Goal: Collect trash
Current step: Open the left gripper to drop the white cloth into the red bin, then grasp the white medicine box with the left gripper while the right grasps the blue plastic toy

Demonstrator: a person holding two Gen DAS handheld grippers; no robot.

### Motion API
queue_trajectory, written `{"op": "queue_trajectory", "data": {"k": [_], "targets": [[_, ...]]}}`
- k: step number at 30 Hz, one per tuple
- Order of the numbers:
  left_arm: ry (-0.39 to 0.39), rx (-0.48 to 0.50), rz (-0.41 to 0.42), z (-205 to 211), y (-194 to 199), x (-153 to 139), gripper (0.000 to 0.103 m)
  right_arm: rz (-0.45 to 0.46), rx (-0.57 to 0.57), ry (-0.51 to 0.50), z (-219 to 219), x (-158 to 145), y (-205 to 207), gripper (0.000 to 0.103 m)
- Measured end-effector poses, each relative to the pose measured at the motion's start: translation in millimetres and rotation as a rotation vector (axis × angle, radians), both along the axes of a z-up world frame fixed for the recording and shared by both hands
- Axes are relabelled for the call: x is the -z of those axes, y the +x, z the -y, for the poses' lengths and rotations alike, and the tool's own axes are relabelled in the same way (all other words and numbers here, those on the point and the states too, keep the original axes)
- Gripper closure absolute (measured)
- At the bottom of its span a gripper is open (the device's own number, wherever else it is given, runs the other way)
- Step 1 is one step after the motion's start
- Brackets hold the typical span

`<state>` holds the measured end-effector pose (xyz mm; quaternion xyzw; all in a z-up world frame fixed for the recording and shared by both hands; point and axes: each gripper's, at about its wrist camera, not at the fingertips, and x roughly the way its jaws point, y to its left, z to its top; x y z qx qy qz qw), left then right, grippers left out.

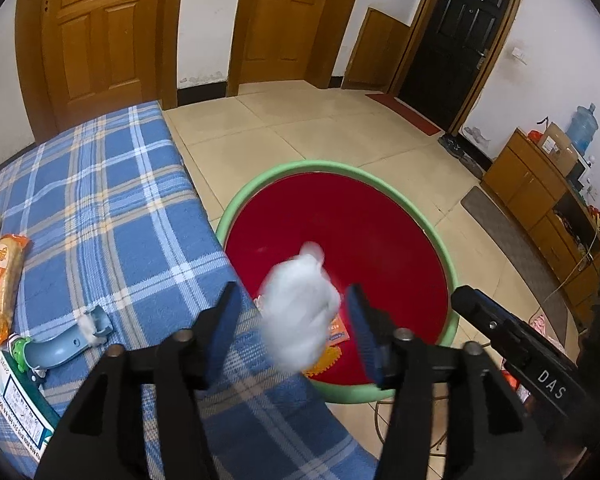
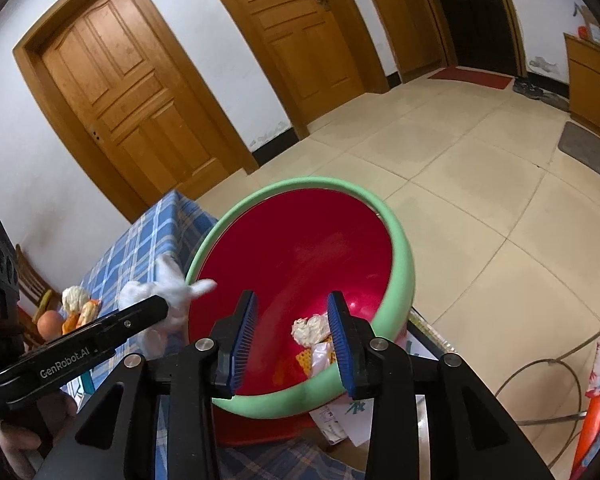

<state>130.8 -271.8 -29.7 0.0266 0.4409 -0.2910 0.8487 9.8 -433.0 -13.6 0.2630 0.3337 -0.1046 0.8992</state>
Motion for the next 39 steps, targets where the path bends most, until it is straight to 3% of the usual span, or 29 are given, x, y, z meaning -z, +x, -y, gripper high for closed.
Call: {"op": "queue_trajectory", "data": {"k": [8, 17, 30, 39], "targets": [[0.006, -0.049, 0.029, -17, -6, -9, 0.04, 0.002, 0.003, 0.019, -1, 0, -7, 0.064], [0.0, -0.19, 0.025, -73, -15, -12, 0.04, 0.045, -0.016, 0.009, -17, -9, -16, 0.057], [0.07, -0.361, 0.035, -134, -36, -15, 0.04, 0.077, -0.065, 0.013, -44, -20, -27, 0.052], [0.132, -0.511, 0.018, -166, -33, -2, 0.024, 0.08, -0.095, 0.019, -58, -21, -27, 0.05]]}}
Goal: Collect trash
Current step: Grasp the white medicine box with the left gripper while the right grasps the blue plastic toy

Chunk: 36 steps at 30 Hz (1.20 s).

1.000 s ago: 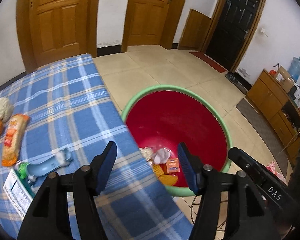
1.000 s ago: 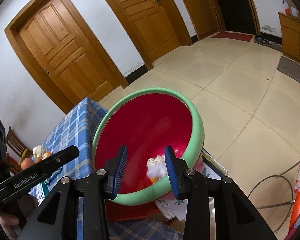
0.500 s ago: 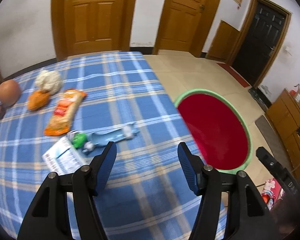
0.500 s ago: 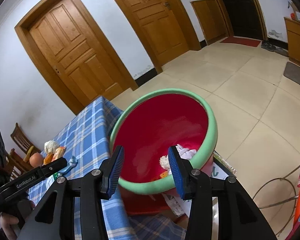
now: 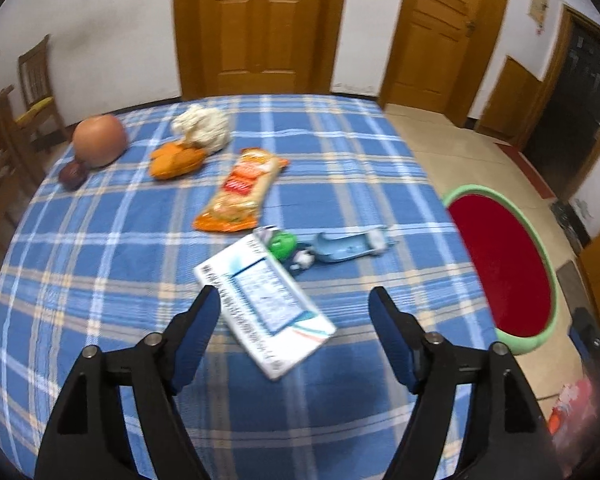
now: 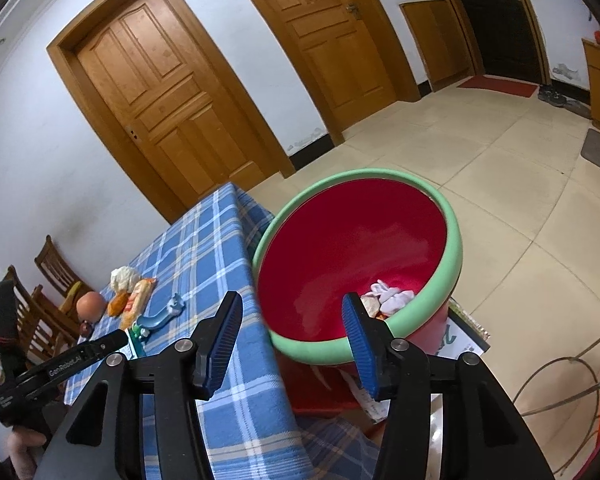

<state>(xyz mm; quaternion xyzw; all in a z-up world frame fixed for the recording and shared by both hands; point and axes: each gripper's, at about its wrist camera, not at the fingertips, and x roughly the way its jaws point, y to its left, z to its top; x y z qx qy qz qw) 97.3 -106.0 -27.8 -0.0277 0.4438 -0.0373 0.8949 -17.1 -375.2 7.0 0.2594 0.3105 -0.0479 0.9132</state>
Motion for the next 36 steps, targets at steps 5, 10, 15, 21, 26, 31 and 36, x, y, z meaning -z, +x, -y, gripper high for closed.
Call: {"op": "queue_trajectory", "data": {"k": [5, 10, 15, 21, 26, 31, 36], "targets": [[-0.004, -0.035, -0.03, -5, 6, 11, 0.019, 0.001, 0.001, 0.0, -1, 1, -1, 0.046], [0.008, -0.051, -0.054, -4, 12, 23, 0.019, -0.007, 0.006, 0.009, -1, 4, 1, 0.043], [0.001, -0.041, -0.085, -5, 16, 35, 0.019, -0.023, 0.006, 0.021, 0, 9, 3, 0.042], [-0.014, -0.012, -0.07, -11, 13, 36, 0.034, -0.039, -0.002, 0.025, -4, 12, 6, 0.041], [-0.042, -0.001, -0.062, -22, 7, 34, 0.037, -0.042, -0.023, 0.011, -14, 9, 9, 0.041], [-0.038, -0.001, -0.029, -36, 0, 26, 0.038, -0.043, -0.059, -0.002, -32, 5, 14, 0.04], [-0.02, -0.016, 0.019, -55, -5, 12, 0.038, -0.052, -0.112, -0.027, -55, 0, 23, 0.035]]}}
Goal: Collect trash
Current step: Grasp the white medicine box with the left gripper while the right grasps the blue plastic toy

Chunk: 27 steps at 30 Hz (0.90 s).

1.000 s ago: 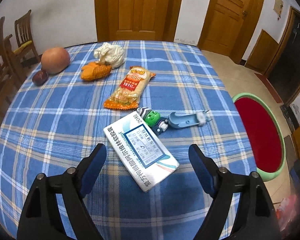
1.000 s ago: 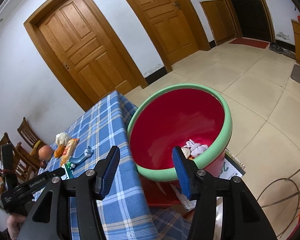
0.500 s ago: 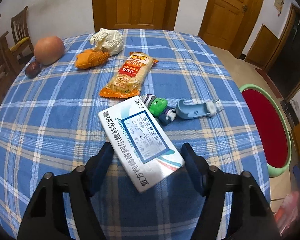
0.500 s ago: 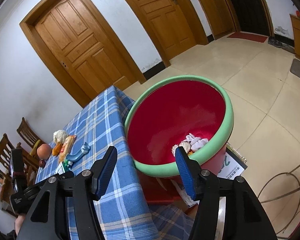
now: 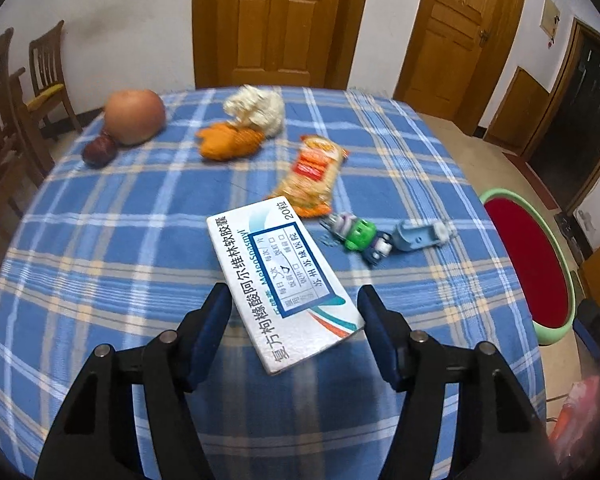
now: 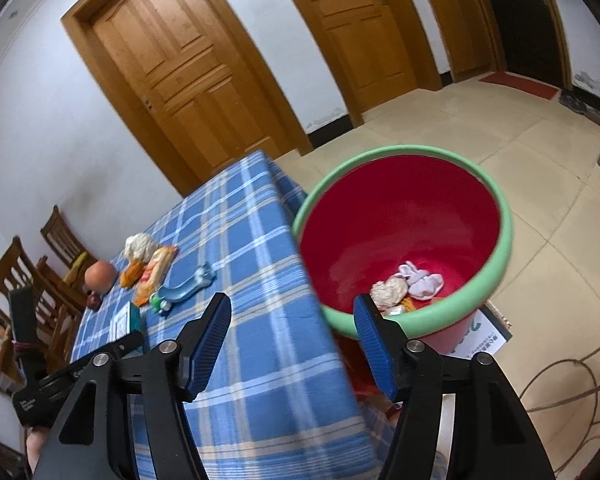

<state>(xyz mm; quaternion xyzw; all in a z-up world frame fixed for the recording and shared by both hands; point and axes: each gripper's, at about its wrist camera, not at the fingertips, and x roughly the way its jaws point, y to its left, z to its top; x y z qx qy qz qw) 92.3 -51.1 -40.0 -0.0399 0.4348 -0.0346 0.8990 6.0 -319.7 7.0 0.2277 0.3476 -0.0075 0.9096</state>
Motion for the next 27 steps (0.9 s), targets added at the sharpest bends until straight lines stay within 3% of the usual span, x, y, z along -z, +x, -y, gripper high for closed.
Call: {"op": "queue_trajectory", "data": {"k": [6, 12, 22, 26, 27], "targets": [[0.031, -0.004, 0.038, -21, 1, -10, 0.038, -0.026, -0.062, -0.02, -25, -3, 14, 0.024], [0.048, -0.023, 0.067, -42, 3, -14, 0.038, -0.06, -0.13, -0.05, -55, -3, 31, 0.023], [-0.001, -0.065, 0.062, -72, 8, -6, 0.038, -0.114, -0.207, -0.076, -95, 7, 72, 0.02], [-0.014, -0.077, 0.058, -78, 10, -2, 0.038, -0.12, -0.228, -0.09, -105, 14, 90, 0.001], [-0.015, -0.079, 0.057, -79, 11, -1, 0.038, -0.118, -0.232, -0.1, -108, 16, 94, 0.001]]}}
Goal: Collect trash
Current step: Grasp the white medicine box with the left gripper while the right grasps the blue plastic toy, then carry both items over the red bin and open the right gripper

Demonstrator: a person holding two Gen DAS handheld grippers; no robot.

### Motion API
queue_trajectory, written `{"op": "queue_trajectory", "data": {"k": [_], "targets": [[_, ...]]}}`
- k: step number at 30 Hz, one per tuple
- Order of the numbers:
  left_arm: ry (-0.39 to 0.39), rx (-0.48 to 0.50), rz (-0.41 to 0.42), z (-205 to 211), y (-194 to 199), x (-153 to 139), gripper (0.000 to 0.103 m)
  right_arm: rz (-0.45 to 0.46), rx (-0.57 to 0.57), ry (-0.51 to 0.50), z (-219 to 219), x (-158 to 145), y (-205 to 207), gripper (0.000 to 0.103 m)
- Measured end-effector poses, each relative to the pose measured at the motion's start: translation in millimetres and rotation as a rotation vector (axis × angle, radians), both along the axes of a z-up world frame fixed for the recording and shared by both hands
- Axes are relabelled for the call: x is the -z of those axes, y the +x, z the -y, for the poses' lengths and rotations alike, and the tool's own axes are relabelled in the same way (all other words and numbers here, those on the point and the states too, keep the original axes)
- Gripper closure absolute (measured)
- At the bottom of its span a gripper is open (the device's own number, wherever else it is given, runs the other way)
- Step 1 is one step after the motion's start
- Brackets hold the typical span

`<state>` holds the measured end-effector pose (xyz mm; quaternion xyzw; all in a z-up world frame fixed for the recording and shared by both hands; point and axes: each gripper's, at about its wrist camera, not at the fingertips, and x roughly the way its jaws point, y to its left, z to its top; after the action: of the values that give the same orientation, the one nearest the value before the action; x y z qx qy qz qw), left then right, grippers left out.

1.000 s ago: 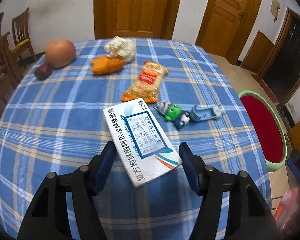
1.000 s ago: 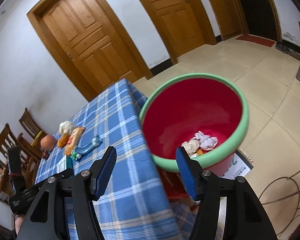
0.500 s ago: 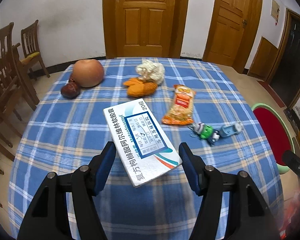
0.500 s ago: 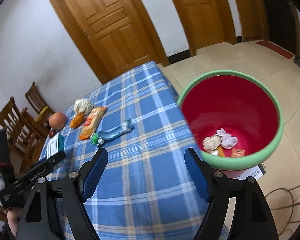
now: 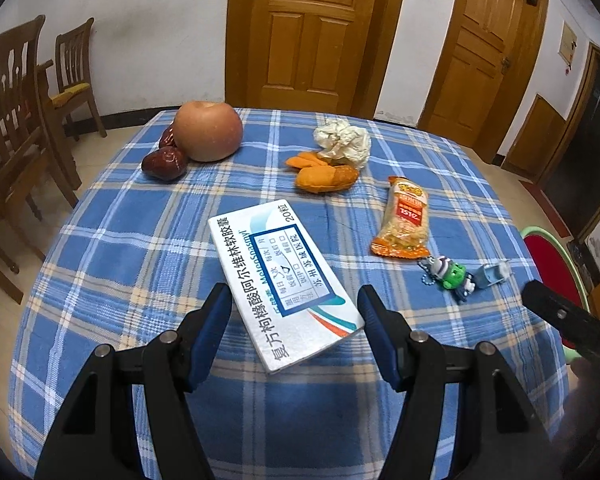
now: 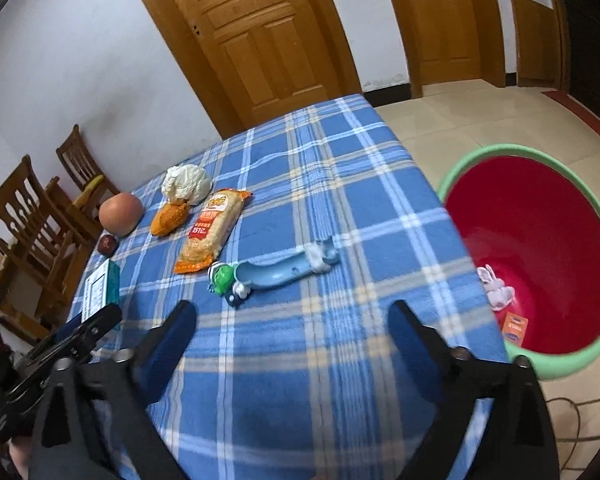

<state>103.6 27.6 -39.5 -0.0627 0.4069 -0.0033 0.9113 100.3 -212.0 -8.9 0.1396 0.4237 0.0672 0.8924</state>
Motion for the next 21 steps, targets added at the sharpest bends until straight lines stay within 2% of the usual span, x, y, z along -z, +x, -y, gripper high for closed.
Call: {"op": "queue_trajectory", "data": {"k": [9, 18, 21], "targets": [[-0.014, -0.006, -0.016, -4, 8, 8, 0.038, -0.021, -0.036, -0.107, -22, 18, 29, 0.001], [-0.007, 0.009, -0.019, 1, 9, 12, 0.038, -0.035, -0.002, -0.081, -18, 24, 43, 0.001], [-0.005, 0.014, -0.019, 2, 9, 12, 0.038, -0.023, -0.002, -0.117, -20, 25, 44, 0.01]]}}
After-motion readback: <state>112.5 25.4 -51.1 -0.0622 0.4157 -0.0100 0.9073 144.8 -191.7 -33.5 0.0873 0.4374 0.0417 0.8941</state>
